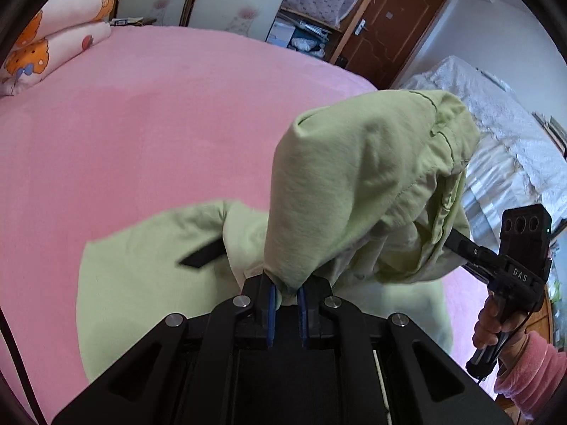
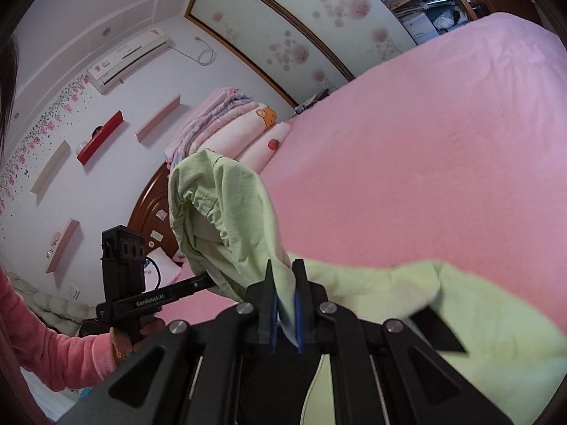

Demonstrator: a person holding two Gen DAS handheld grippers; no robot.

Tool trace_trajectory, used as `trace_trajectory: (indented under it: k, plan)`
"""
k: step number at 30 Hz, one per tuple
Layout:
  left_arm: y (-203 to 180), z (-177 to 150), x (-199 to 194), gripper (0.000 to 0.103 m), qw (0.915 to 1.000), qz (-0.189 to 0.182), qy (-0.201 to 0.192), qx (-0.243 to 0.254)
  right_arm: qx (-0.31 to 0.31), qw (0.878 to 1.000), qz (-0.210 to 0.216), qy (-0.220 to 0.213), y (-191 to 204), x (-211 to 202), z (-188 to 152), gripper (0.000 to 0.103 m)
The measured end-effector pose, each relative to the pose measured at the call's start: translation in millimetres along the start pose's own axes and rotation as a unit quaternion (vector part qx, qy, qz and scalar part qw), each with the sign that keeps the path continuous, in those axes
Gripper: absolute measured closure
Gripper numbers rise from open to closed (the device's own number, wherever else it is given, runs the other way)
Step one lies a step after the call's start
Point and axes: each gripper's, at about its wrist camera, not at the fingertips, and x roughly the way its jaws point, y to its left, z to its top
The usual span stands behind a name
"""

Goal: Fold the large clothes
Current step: 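Fold the lifted hood down onto the jacket body with the left gripper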

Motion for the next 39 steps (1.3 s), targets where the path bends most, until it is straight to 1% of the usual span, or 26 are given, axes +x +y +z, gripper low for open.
trace_trajectory:
  k: [1,2,3,4,5,6,9,10,12,14,16,18,19,20,21,22,23,26,28,29,31,35,39]
  plan:
    - [-2,-14,-4,0.095,0.9999,0.004,0.008,0.007,0.004,1.000,-0.003,0.003,1,-2,-9,0.096]
    - [3,-16,-1,0.095,0.9998,0.005,0.013,0.010,0.010,1.000,-0.007,0.007,1,-4,-17,0.096]
    - [3,-29,-4,0.094,0.9996,0.005,0.026,0.012,0.019,1.000,-0.015,0.012,1,-7,-28,0.096]
    - [5,-39,-6,0.094,0.9992,0.007,0.039,0.011,0.027,0.999,-0.020,0.016,1,-9,-37,0.093]
    - [7,-46,-5,0.093,0.9989,0.008,0.046,0.009,0.037,0.999,-0.027,0.020,2,-11,-45,0.093]
    - [1,-51,-1,0.093,0.9984,0.011,0.054,0.008,0.046,0.998,-0.036,0.025,2,-13,-54,0.092]
    - [1,-74,-5,0.092,0.9959,0.026,0.086,0.008,0.062,0.995,-0.058,0.044,5,-19,-77,0.091]
    - [0,-81,-8,0.090,0.9954,0.029,0.091,0.008,0.069,0.994,-0.063,0.052,5,-21,-83,0.090]
    - [-1,-89,-12,0.086,0.9945,0.036,0.098,0.007,0.094,0.991,-0.071,0.068,4,-23,-95,0.088]
    - [1,-92,-15,0.075,0.9931,0.043,0.109,-0.001,0.115,0.987,-0.081,0.079,3,-27,-105,0.085]
    - [5,-98,-20,0.073,0.9912,0.045,0.123,-0.020,0.126,0.984,-0.096,0.085,4,-32,-113,0.078]
    - [7,-115,-28,0.069,0.9896,0.046,0.131,-0.039,0.136,0.980,-0.112,0.091,4,-37,-118,0.075]
    - [9,-119,-32,0.066,0.9887,0.051,0.133,-0.046,0.142,0.979,-0.115,0.093,6,-39,-120,0.075]
    - [11,-124,-35,0.059,0.9879,0.055,0.135,-0.053,0.147,0.978,-0.118,0.094,6,-43,-124,0.074]
    - [13,-129,-39,0.057,0.9872,0.057,0.136,-0.062,0.152,0.976,-0.124,0.095,7,-46,-126,0.073]
    - [15,-134,-43,0.055,0.9867,0.058,0.134,-0.072,0.156,0.975,-0.126,0.096,7,-49,-129,0.070]
    - [16,-136,-44,0.053,0.9862,0.057,0.133,-0.081,0.159,0.974,-0.130,0.098,8,-52,-132,0.070]
    - [15,-149,-50,0.052,0.9833,0.056,0.133,-0.111,0.167,0.971,-0.139,0.101,11,-61,-142,0.066]
    - [15,-154,-51,0.052,0.9819,0.059,0.131,-0.124,0.176,0.968,-0.147,0.097,14,-65,-146,0.055]
    - [15,-158,-50,0.052,0.9807,0.060,0.132,-0.131,0.182,0.967,-0.148,0.093,15,-68,-148,0.053]
    - [15,-164,-49,0.052,0.9777,0.052,0.134,-0.153,0.199,0.965,-0.145,0.090,17,-71,-155,0.052]
    - [10,-165,-37,0.052,0.9732,0.034,0.144,-0.176,0.239,0.956,-0.141,0.094,19,-68,-169,0.052]
    - [8,-169,-17,0.054,0.9638,0.028,0.168,-0.204,0.286,0.944,-0.130,0.098,19,-56,-188,0.052]
